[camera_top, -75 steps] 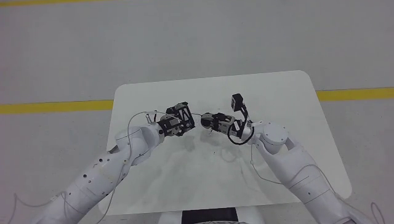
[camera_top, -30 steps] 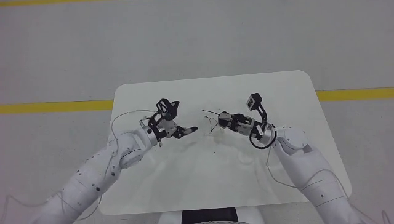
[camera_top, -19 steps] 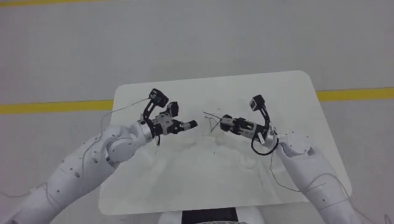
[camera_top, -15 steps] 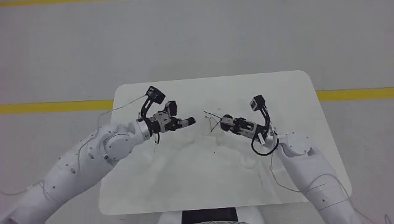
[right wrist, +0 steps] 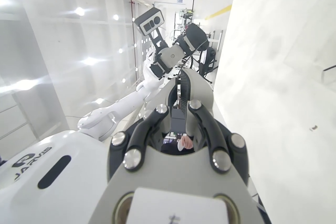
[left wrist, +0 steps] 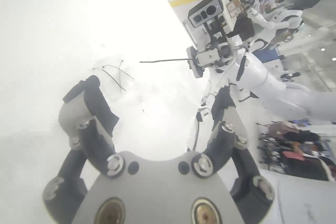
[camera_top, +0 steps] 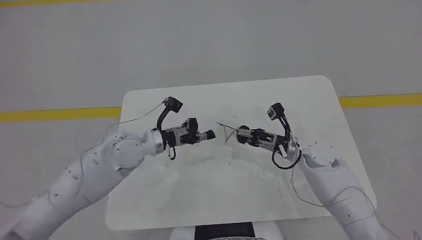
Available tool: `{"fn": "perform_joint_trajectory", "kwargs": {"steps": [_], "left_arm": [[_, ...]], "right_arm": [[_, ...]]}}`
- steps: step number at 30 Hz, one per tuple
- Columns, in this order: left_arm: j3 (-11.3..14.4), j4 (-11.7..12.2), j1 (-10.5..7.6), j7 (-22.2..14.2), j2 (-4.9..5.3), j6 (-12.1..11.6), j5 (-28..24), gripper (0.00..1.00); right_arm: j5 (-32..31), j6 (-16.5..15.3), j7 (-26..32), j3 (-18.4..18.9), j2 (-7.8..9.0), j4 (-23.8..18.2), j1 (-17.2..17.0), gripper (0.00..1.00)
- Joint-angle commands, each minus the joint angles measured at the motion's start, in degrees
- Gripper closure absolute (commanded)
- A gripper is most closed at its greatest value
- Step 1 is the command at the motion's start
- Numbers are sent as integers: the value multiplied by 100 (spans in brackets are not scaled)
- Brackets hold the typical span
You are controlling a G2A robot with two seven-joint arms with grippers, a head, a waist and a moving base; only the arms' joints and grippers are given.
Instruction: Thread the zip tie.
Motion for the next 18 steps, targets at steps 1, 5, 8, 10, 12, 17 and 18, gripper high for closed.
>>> {"fn": "perform_joint_trajectory", "kwargs": {"steps": [1,5,8,10,12,17,18], "left_arm": [[-55,63,-29,-461,-54,0,-494,0],[-337,236,-17,-1358,-193,0,-1220,0],[-735,443,75,-2221,-356,0,-1853,0],[-1038,653,154,-2817,-483,0,-2218,0],[-1388,897,272,-3489,-664,0,-2576,0],[-2070,1598,438,-4752,-1117,0,-2909,0],[-2070,1598,438,-4752,-1117,0,-2909,0]], "right_arm": [[254,0,296,-18,-1,94,36,100],[715,44,838,-54,1,365,182,100],[925,86,1104,-113,-5,519,279,100],[1032,101,1220,-154,-12,604,335,100],[1141,137,1354,-232,-26,687,410,100],[1372,116,1632,-413,-68,917,612,100],[1397,73,1621,-415,-73,938,634,100]]}}
